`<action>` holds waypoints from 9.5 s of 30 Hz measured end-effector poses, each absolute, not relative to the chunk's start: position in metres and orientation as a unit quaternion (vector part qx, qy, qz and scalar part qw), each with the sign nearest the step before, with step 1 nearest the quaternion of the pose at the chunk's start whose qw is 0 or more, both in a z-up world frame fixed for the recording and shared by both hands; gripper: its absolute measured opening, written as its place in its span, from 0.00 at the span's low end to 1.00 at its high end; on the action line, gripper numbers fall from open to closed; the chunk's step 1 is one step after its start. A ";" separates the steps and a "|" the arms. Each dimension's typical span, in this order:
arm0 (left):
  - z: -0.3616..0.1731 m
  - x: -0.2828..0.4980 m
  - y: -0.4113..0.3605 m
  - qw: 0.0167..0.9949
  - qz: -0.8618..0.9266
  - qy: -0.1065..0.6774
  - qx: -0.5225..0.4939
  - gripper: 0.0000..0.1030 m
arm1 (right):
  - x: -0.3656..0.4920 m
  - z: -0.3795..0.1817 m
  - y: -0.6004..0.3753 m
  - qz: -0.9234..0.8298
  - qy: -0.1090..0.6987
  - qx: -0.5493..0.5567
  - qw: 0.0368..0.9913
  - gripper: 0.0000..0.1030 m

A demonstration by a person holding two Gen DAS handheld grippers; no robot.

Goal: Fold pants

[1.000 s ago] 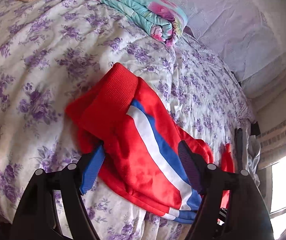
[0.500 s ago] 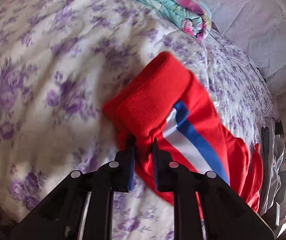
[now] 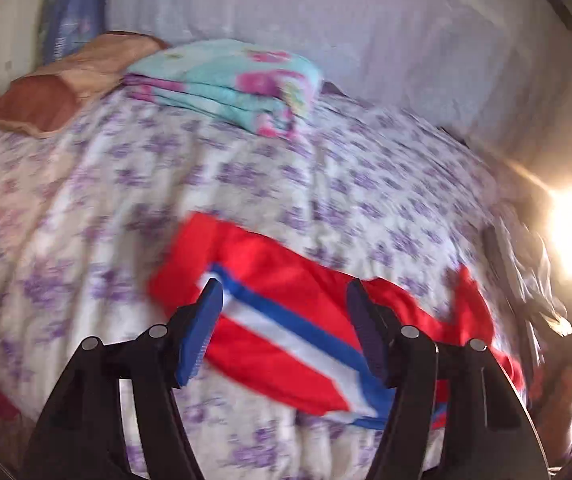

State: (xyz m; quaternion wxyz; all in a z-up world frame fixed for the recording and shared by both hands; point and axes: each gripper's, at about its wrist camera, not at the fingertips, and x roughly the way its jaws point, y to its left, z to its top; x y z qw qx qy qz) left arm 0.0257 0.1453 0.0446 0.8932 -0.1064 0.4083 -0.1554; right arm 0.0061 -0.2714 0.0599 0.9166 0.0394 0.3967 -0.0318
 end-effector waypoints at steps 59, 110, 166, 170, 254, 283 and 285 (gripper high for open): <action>-0.050 0.096 0.196 0.810 -0.151 0.521 -0.224 0.14 | -0.209 -0.022 -0.401 -0.063 0.293 0.309 0.902 0.18; -0.064 0.045 0.093 0.888 -0.151 0.429 0.072 0.80 | 0.131 -0.014 -0.172 0.090 0.427 0.031 0.899 0.49; -0.021 -0.044 -0.088 0.760 -0.461 0.455 0.045 0.93 | -0.226 -0.051 -0.385 -0.073 0.277 0.419 0.862 0.54; -0.069 -0.053 -0.134 0.717 -0.477 0.500 0.090 0.93 | -0.224 -0.062 -0.389 -0.064 0.257 0.433 0.862 0.27; -0.048 0.014 0.125 0.797 -0.303 0.488 -0.188 0.95 | -0.055 -0.018 -0.114 0.260 0.419 -0.031 0.869 0.08; -0.008 -0.006 0.208 0.831 -0.248 0.436 -0.241 0.95 | -0.016 -0.029 -0.071 0.153 0.384 -0.091 0.906 0.24; -0.027 0.003 0.221 0.817 -0.228 0.458 -0.268 0.95 | -0.025 -0.041 -0.061 0.151 0.363 -0.125 0.911 0.46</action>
